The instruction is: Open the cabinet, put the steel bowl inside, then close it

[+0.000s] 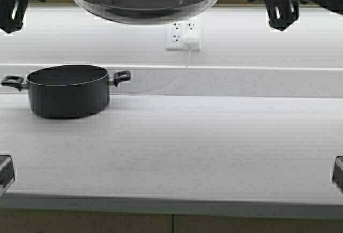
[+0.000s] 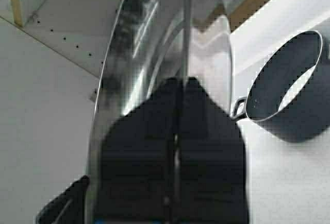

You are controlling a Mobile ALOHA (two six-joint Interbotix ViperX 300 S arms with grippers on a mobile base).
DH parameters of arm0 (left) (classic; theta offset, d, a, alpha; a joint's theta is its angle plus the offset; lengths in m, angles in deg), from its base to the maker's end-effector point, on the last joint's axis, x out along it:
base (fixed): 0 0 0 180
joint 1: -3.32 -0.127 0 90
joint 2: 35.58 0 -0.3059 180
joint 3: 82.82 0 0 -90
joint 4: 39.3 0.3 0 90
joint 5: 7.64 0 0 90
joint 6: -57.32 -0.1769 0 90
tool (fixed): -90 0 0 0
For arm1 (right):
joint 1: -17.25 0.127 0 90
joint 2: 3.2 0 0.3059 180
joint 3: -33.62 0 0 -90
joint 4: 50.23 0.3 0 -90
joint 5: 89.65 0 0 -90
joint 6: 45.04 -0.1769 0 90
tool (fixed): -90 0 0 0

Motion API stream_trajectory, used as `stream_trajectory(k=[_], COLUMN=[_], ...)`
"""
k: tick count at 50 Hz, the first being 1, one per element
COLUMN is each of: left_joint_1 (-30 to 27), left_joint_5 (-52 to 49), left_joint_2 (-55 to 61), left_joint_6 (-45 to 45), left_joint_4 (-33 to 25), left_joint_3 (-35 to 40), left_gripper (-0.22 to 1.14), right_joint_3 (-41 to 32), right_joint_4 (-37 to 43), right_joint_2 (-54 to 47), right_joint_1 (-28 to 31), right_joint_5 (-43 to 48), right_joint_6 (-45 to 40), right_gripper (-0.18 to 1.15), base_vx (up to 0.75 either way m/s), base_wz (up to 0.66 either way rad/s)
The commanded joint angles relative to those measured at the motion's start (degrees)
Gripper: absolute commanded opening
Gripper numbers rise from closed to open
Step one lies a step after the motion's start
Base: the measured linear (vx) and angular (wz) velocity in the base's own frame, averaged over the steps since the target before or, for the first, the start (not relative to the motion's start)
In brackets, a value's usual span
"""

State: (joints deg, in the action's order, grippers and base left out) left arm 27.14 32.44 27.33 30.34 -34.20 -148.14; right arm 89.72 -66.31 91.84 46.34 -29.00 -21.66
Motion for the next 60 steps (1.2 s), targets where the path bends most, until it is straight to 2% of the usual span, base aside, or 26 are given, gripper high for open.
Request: stream_trajectory(k=[1, 16, 28, 52, 60], left_joint_1=[0.97, 0.97, 0.97, 0.88, 0.88], left_joint_5=[-6.33, -13.71, -17.14, -17.14, -17.58], left_joint_2=[-2.64, -2.64, 1.49, 23.03, 28.21], left_joint_6=[-0.35, 0.0, 0.0, 0.62, 0.62], left_joint_4=[1.14, 0.62, 0.53, -0.18, -0.44], left_joint_3=[4.22, 13.01, 20.39, 42.8, 47.64], left_gripper=[0.03, 0.03, 0.03, 0.03, 0.03], right_joint_3=[-4.22, -9.76, -16.61, -31.64, -36.21], right_joint_4=[-0.79, -0.62, 0.0, 0.53, 0.62], right_joint_2=[2.99, 5.19, 5.98, -1.67, -5.63], right_joint_1=[3.25, 3.25, 2.9, -5.98, -8.0], right_joint_5=[-4.75, -10.55, -19.6, -33.22, -36.3], right_joint_6=[-2.37, -3.96, -3.78, -5.8, -5.98], right_gripper=[0.07, 0.07, 0.07, 0.07, 0.07], base_vx=[0.0, 0.0, 0.01, 0.0, 0.01], base_wz=[0.0, 0.0, 0.0, 0.0, 0.0])
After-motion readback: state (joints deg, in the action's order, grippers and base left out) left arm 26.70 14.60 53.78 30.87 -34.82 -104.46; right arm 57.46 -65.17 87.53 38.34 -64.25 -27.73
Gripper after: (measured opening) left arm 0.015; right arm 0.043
